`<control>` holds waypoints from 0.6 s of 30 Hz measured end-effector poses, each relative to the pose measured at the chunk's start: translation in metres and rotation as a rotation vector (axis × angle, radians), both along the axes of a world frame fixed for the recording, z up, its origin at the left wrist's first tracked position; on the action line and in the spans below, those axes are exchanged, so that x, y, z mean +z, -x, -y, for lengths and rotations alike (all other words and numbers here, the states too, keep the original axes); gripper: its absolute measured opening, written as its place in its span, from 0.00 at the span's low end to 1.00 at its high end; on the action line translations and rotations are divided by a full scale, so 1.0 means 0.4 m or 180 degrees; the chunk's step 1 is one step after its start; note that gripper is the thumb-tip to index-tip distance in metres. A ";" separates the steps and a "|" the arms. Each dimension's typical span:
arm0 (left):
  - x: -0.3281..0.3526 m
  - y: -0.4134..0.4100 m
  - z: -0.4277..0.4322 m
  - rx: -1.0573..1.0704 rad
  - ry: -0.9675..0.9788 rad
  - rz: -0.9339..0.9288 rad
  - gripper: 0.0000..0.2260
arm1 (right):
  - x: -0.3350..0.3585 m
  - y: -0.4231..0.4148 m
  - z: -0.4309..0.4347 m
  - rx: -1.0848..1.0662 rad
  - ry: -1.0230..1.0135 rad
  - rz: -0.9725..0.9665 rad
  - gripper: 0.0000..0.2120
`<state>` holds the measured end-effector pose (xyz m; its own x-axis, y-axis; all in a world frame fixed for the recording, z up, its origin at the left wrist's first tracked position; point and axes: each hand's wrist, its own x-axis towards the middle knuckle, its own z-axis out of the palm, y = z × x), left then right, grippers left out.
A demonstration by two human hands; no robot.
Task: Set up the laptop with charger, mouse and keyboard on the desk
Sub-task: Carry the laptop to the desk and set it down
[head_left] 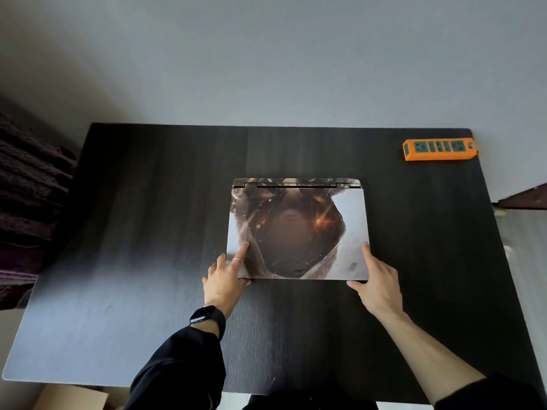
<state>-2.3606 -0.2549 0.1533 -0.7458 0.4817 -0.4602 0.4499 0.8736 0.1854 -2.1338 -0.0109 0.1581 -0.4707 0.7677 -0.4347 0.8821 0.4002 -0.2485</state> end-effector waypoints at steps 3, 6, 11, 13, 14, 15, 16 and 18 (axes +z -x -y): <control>0.001 0.008 -0.005 -0.0090 0.0103 -0.0078 0.43 | -0.002 0.009 -0.003 0.0011 -0.0060 0.0046 0.50; 0.004 0.016 -0.018 -0.0116 0.0173 -0.0107 0.42 | -0.002 0.020 -0.007 -0.0002 -0.0075 0.0055 0.51; 0.009 0.012 -0.028 -0.0111 0.0304 -0.0162 0.41 | -0.007 0.022 -0.019 -0.0017 -0.0045 0.0005 0.52; 0.012 0.009 -0.033 -0.0089 0.0315 -0.0164 0.42 | -0.007 0.020 -0.020 0.0004 -0.0054 -0.0002 0.52; 0.014 0.008 -0.036 -0.0077 0.0314 -0.0155 0.42 | -0.007 0.020 -0.021 0.0011 -0.0056 -0.0008 0.52; 0.015 0.008 -0.037 -0.0070 0.0314 -0.0141 0.41 | -0.009 0.020 -0.023 0.0007 -0.0045 -0.0010 0.52; 0.017 0.008 -0.039 -0.0076 0.0316 -0.0142 0.41 | -0.009 0.021 -0.024 -0.0006 -0.0026 -0.0007 0.52; 0.020 0.008 -0.039 -0.0091 0.0318 -0.0169 0.41 | -0.010 0.021 -0.023 -0.0036 -0.0005 0.0012 0.53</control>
<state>-2.3636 -0.2394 0.1612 -0.7570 0.4568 -0.4672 0.4817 0.8733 0.0734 -2.1422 -0.0017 0.1542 -0.4604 0.7737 -0.4353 0.8875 0.3905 -0.2446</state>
